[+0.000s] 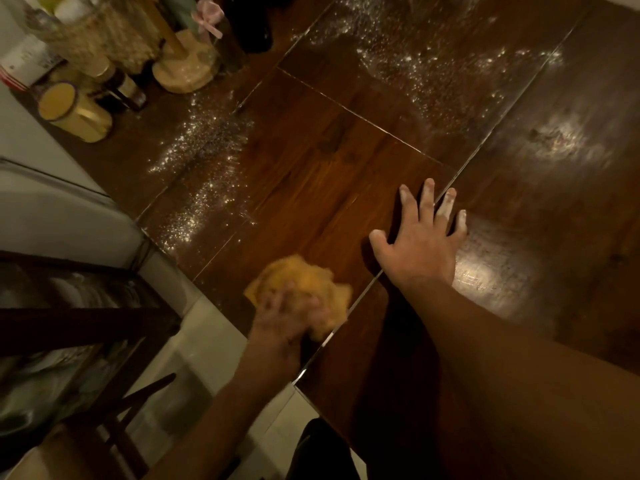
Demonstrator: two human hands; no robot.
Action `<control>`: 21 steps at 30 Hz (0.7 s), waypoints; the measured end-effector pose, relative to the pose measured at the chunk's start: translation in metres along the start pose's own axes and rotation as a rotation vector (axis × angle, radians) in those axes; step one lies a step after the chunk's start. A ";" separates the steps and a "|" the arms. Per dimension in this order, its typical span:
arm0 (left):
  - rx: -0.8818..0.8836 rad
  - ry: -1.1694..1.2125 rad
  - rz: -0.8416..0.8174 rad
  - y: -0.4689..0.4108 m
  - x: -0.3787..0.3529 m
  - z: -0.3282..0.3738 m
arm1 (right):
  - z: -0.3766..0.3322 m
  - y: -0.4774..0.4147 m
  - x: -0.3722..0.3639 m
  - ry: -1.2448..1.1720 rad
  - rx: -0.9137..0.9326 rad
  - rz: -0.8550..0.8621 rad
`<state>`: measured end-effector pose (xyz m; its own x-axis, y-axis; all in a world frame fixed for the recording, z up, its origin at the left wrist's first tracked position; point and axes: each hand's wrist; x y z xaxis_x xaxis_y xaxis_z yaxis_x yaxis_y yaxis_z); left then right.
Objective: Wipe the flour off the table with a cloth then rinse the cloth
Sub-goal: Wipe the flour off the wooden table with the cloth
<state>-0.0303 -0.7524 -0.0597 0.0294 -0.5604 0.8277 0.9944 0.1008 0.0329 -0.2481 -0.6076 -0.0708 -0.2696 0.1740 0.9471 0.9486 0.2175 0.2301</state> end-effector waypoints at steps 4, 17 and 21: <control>-0.388 -0.122 -0.348 0.024 0.016 -0.024 | 0.000 -0.001 0.001 -0.018 0.006 -0.004; 0.190 0.074 0.073 0.055 0.003 0.017 | -0.001 -0.001 0.000 -0.059 -0.010 0.034; 0.388 -0.043 0.093 0.015 0.032 -0.032 | 0.000 -0.002 -0.001 -0.065 -0.008 0.038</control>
<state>-0.0115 -0.7950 -0.0501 0.1048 -0.4998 0.8598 0.8751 0.4570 0.1590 -0.2496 -0.6087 -0.0724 -0.2439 0.2443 0.9385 0.9595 0.2018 0.1968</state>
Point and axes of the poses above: each hand's wrist, its own y-axis away from the middle knuckle, its own x-axis out of the back of the hand, z = x × y, and after that the axes turned 7 degrees about -x, right-handed
